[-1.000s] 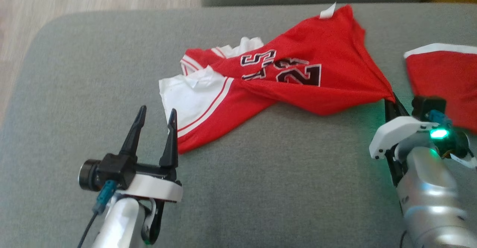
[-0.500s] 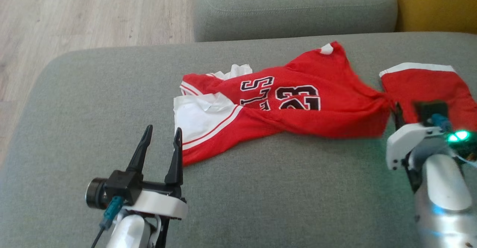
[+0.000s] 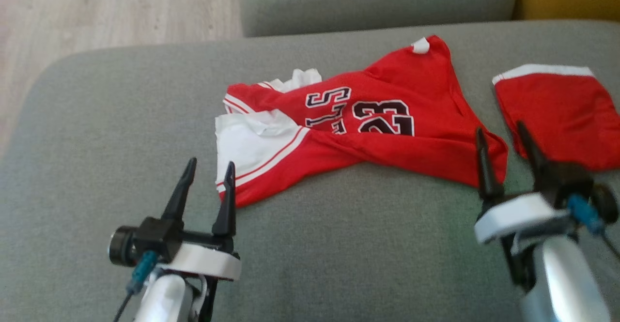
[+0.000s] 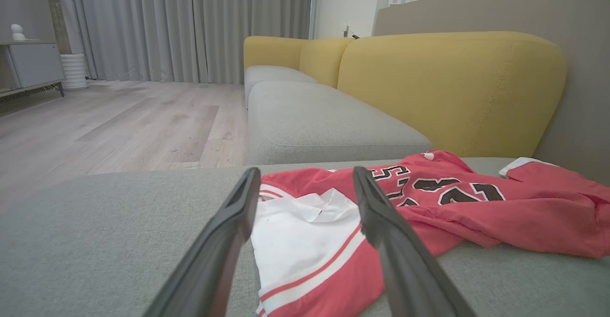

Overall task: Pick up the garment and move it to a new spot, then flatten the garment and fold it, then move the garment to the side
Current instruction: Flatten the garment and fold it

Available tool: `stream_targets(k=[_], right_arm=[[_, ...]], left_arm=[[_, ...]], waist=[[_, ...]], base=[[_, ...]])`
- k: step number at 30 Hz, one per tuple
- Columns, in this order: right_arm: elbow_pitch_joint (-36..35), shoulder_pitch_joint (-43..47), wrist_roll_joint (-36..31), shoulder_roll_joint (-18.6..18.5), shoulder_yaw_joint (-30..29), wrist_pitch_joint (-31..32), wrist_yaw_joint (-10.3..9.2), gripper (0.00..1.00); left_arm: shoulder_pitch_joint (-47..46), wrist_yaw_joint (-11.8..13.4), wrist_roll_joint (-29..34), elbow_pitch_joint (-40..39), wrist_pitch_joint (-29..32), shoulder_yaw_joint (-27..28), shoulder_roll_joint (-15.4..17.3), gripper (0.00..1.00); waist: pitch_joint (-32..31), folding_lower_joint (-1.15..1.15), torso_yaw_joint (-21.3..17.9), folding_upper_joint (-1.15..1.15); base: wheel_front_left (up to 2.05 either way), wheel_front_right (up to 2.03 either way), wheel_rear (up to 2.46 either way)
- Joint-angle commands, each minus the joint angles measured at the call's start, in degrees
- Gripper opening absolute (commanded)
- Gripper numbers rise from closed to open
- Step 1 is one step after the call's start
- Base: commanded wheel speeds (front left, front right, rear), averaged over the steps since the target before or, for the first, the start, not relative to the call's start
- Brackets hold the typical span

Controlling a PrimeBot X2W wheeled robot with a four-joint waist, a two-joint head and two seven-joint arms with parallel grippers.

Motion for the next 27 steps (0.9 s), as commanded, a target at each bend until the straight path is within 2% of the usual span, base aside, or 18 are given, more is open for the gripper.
stream_targets(k=[1, 3, 7, 19, 27], right_arm=[[-2.78, -0.36, 1.85, -0.25, 2.50, -1.29, -0.11, 1.00], [-3.56, 1.39, 5.29, -0.25, 3.55, -2.60, -0.11, 1.00], [-3.84, 2.40, 7.74, -0.24, 5.71, -3.97, -0.11, 1.00], [-2.77, 0.33, 8.14, -0.24, 7.40, -5.17, -0.11, 1.00], [-2.37, -0.29, 8.23, -0.24, 8.08, -5.51, -0.11, 1.00]], left_arm=[[-3.78, -0.23, 0.56, -1.58, -0.30, 2.39, 0.60, 1.00], [-4.66, -0.50, 0.70, -1.19, -0.30, 2.76, 1.08, 1.00], [-7.37, -1.09, 0.91, 0.73, -0.30, 3.49, 2.64, 1.00], [-22.01, -3.29, -0.97, 17.47, 6.73, 4.35, 7.80, 1.00], [-28.93, -4.12, -1.68, 28.17, 8.30, 3.65, 9.97, 1.00]], waist=[[1.44, 0.00, -0.75, 0.00], [2.78, 0.00, -1.37, 0.00], [5.60, 0.00, -2.59, 0.00], [12.09, 0.00, -5.14, 0.00], [14.40, 0.00, -6.95, 0.00]], base=[[0.00, 0.00, 0.00], [0.00, 0.00, 0.00], [0.00, 0.00, 0.00], [0.00, 0.00, 0.00], [0.00, 0.00, 0.00]])
